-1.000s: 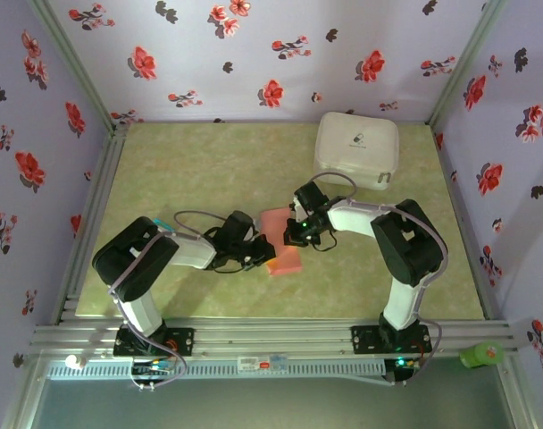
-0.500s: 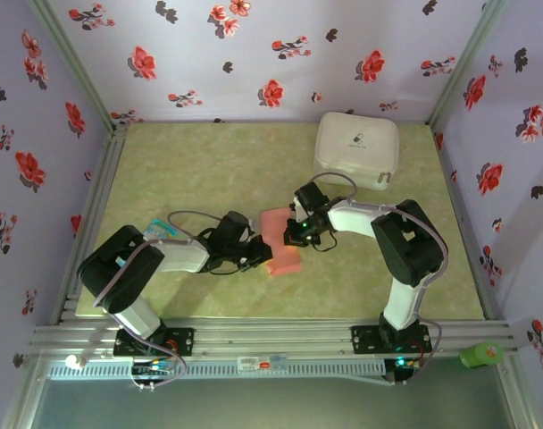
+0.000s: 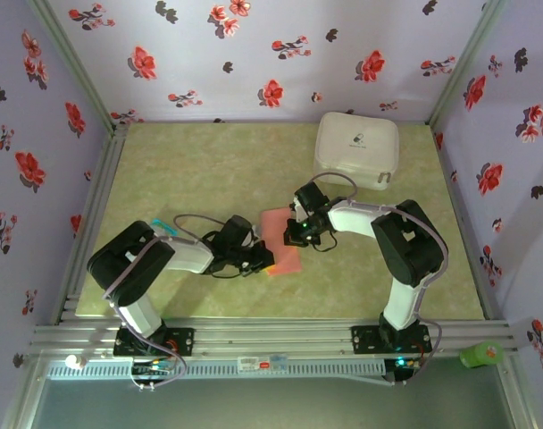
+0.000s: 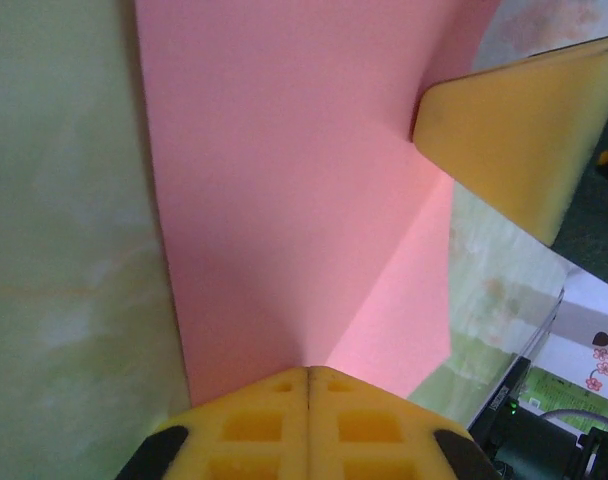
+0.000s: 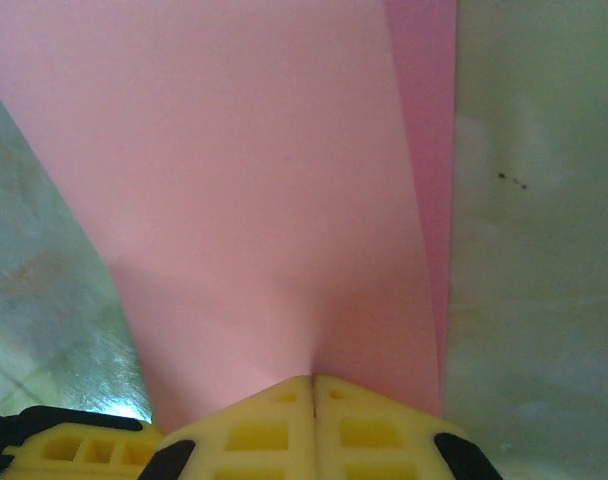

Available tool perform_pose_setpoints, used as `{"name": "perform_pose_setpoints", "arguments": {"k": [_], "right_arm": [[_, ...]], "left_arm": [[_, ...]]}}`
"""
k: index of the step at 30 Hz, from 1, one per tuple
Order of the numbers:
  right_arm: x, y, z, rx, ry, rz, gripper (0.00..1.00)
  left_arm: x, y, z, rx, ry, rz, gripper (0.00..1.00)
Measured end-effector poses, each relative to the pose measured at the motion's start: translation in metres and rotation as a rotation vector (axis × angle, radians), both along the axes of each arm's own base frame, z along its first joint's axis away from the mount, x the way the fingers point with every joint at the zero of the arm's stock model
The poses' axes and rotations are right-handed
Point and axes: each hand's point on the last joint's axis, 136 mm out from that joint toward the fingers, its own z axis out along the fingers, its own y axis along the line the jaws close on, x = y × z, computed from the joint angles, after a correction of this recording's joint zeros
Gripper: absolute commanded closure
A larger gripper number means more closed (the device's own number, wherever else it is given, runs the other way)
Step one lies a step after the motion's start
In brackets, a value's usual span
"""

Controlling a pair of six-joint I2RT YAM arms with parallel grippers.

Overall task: Fold a paper plane with a square sheet of paper (pick it up from the middle)
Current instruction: First fold the square sheet of paper in half at the center of the table.

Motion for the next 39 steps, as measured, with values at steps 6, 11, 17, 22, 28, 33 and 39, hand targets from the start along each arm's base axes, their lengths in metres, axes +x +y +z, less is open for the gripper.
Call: {"name": "perform_pose_setpoints", "arguments": {"k": [6, 11, 17, 22, 28, 33, 39], "right_arm": [[0.000, 0.000, 0.000, 0.001, -0.001, 0.000, 1.00], [0.000, 0.000, 0.000, 0.001, -0.001, 0.000, 1.00], [0.000, 0.000, 0.000, 0.004, -0.006, 0.000, 1.00], [0.000, 0.000, 0.000, 0.005, -0.008, 0.000, 1.00], [0.000, 0.000, 0.000, 0.005, -0.008, 0.000, 1.00], [0.000, 0.000, 0.000, 0.005, -0.009, 0.000, 1.00], [0.000, 0.000, 0.000, 0.005, -0.009, 0.000, 1.00]], "left_arm": [[-0.008, -0.002, 0.000, 0.003, -0.020, -0.033, 0.96], [-0.020, 0.002, -0.001, 0.041, -0.024, -0.078, 0.95], [-0.032, 0.007, -0.001, 0.081, -0.025, -0.124, 0.95], [-0.039, 0.014, 0.002, 0.114, -0.022, -0.147, 0.95], [-0.016, 0.013, 0.037, 0.040, -0.108, -0.097, 0.94], [0.042, 0.019, 0.055, -0.001, -0.156, 0.024, 0.94], [0.089, 0.011, 0.048, -0.009, -0.150, 0.076, 0.94]]}}
